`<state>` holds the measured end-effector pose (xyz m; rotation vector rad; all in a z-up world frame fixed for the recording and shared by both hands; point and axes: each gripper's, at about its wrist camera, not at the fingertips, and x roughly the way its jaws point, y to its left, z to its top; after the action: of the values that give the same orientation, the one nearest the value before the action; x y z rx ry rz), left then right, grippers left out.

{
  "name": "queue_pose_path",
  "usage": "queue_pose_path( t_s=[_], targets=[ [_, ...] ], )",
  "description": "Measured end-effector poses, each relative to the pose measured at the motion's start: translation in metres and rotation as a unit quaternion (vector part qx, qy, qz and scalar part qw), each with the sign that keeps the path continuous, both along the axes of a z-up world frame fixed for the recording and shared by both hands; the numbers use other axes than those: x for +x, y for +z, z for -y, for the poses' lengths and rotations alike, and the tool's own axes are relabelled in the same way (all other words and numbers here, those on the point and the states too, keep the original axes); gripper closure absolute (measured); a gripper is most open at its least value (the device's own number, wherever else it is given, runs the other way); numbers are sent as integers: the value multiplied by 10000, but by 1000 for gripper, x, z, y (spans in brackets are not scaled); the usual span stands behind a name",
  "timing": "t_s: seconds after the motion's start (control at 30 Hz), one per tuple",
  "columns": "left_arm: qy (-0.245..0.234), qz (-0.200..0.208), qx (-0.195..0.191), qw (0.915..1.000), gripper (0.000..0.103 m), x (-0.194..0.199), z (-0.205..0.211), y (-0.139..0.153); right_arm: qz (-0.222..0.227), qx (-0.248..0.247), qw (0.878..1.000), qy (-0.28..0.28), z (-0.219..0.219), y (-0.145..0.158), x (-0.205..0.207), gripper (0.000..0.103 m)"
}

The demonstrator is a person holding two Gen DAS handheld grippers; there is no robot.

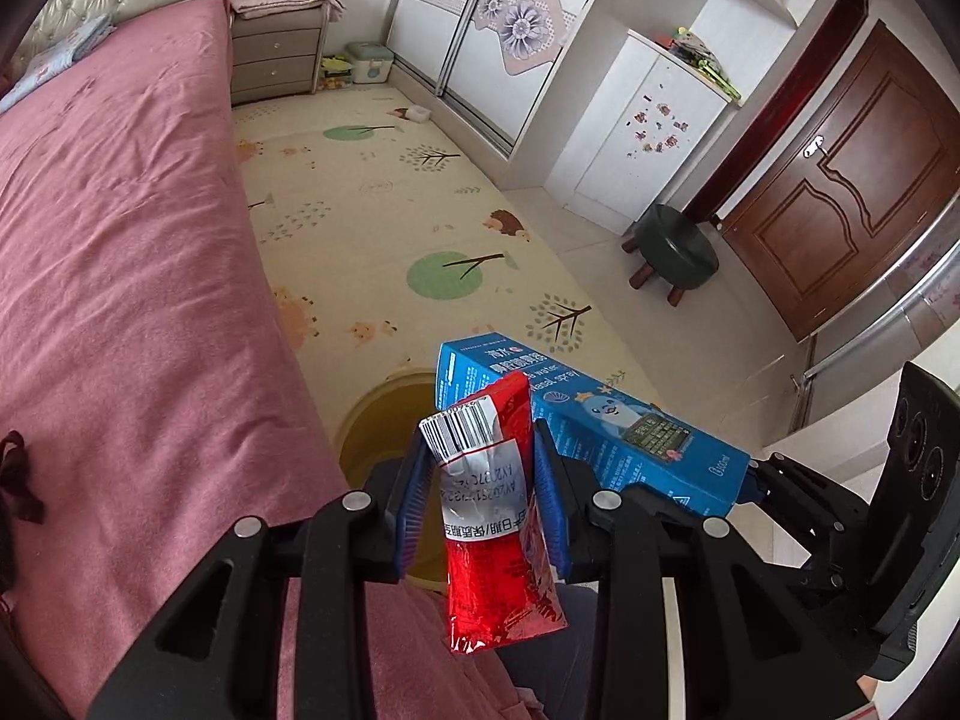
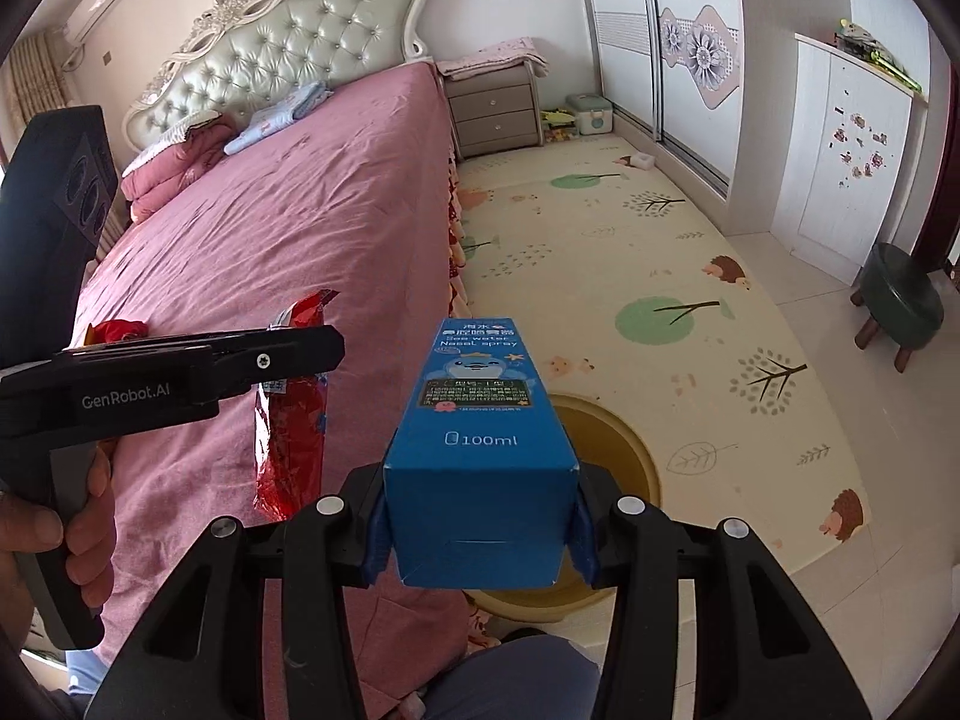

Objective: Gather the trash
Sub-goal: 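Carry the box and red packet to the yellow wastebasket and release both, then return both tools to the bed and grasp the brown sock with the left tool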

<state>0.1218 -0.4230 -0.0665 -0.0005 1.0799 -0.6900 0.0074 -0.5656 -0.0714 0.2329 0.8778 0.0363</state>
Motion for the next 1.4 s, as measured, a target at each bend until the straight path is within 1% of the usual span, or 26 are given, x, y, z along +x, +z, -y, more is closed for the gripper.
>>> queue_pose_path(
  t_s=[0.13,0.2,0.23,0.27,0.3,0.33,0.37,0.4,0.5,0.63,0.8,1.07,1.23,1.4],
  targets=[
    [-25,-161,-40,9999,70,7,9,-8,-71,-61,9999,-93,8,-6,1,58],
    [-41,-151,-66,9999,68,8,12,-7,-73,-55,9999,-112,9,-5,-1,58],
    [-22,-120,-61,9999,57,8,12,-7,-69,-39,9999,-144,11,-5,1,56],
    [-3,-123,-61,9999,44,9,12,-6,-75,-22,9997,-210,13,-4,0,40],
    [60,-141,-70,9999,18,11,10,-5,-34,-3,9996,-287,16,-3,-1,33],
    [144,-157,-149,9997,15,11,6,-3,33,9,9994,-343,17,0,-4,32],
    [152,-196,-245,9994,15,11,3,0,41,12,9994,-337,17,2,-5,33],
    [161,-189,-246,9994,15,11,0,2,38,-17,9995,-324,18,4,-6,33],
    [215,19,-86,9997,15,7,-9,10,57,-92,9993,-349,17,9,-7,34],
    [319,158,-29,9994,15,0,-26,19,97,-43,9995,-283,11,17,-8,36],
    [475,419,48,9980,15,-10,-49,34,208,-26,9997,-97,-11,31,-4,36],
    [793,721,86,9942,14,-27,-99,52,372,-5,9986,371,-58,50,1,36],
    [1053,959,224,9896,14,-39,-136,58,481,90,9965,684,-96,57,4,36],
    [1346,1059,339,9846,14,-49,-174,61,500,65,9929,1080,-136,62,8,36]
  ],
)
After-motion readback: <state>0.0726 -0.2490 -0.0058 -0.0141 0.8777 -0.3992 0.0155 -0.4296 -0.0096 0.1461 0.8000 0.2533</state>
